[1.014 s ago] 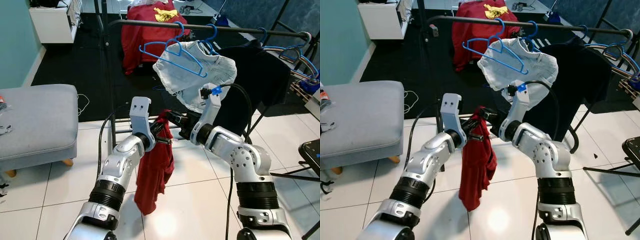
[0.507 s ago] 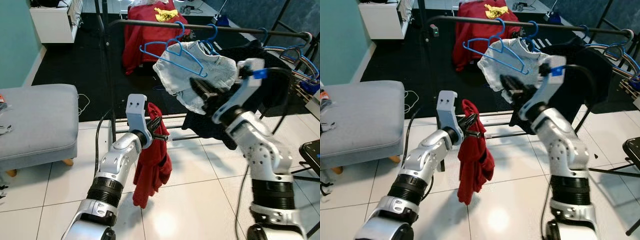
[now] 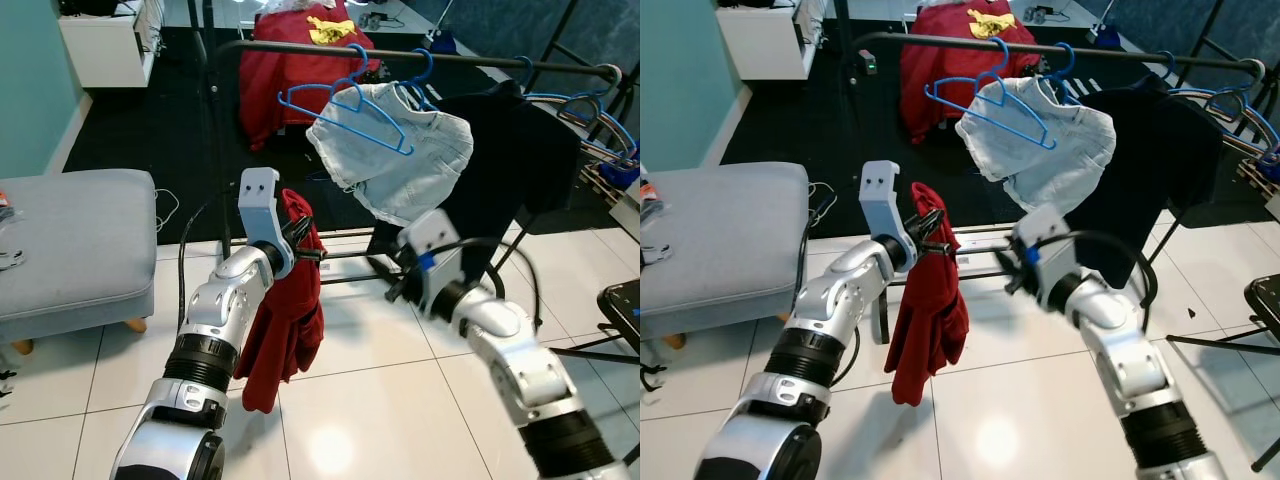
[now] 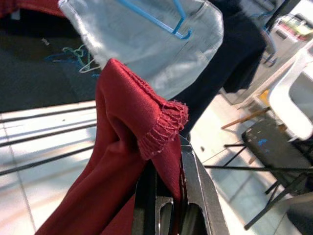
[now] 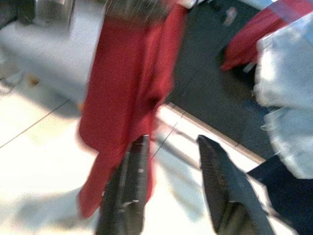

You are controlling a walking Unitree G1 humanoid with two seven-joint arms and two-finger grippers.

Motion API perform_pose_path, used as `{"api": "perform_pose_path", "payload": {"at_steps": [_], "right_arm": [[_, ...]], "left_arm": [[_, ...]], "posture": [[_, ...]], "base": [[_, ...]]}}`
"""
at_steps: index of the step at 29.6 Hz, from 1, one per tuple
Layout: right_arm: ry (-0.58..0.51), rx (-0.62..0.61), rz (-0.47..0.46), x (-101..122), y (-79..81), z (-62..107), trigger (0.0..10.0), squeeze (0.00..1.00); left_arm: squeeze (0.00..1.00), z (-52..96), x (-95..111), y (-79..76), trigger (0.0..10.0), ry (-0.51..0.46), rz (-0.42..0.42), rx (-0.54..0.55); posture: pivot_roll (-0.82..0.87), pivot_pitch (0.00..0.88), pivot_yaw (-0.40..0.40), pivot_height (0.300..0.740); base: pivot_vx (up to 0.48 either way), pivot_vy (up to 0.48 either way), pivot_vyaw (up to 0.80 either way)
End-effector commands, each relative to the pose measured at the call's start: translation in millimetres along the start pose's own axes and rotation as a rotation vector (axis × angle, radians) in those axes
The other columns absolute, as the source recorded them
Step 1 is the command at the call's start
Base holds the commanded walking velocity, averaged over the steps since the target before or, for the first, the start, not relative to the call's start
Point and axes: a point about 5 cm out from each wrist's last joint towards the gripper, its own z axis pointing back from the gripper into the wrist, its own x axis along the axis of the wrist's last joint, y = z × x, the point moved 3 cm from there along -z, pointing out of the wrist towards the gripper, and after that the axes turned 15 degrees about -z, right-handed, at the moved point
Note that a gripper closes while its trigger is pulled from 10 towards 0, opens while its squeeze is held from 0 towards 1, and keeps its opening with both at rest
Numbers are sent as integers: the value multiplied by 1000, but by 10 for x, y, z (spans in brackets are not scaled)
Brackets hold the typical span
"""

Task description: Hang hanger

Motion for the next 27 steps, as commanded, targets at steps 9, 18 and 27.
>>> {"api": "perform_pose_path", "payload": {"at_steps": [9, 18, 27], "right_arm": [[-55, -4, 2, -134, 33, -56, 10000, 102], [-212, -95, 74, 53, -124, -48, 10000, 1000], [-233, -107, 96, 60, -138, -68, 10000, 431]], "left_arm": [[0, 73, 258, -184, 0, -82, -13, -172], [0, 143, 330, -299, 0, -124, 2, -264], [0, 166, 358, -338, 0, -133, 9, -298]], "posture": [[-104, 144, -83, 740], [-102, 148, -81, 740], [-99, 148, -80, 740]], "base": [[0, 0, 0], [0, 0, 0], [0, 0, 0]]}}
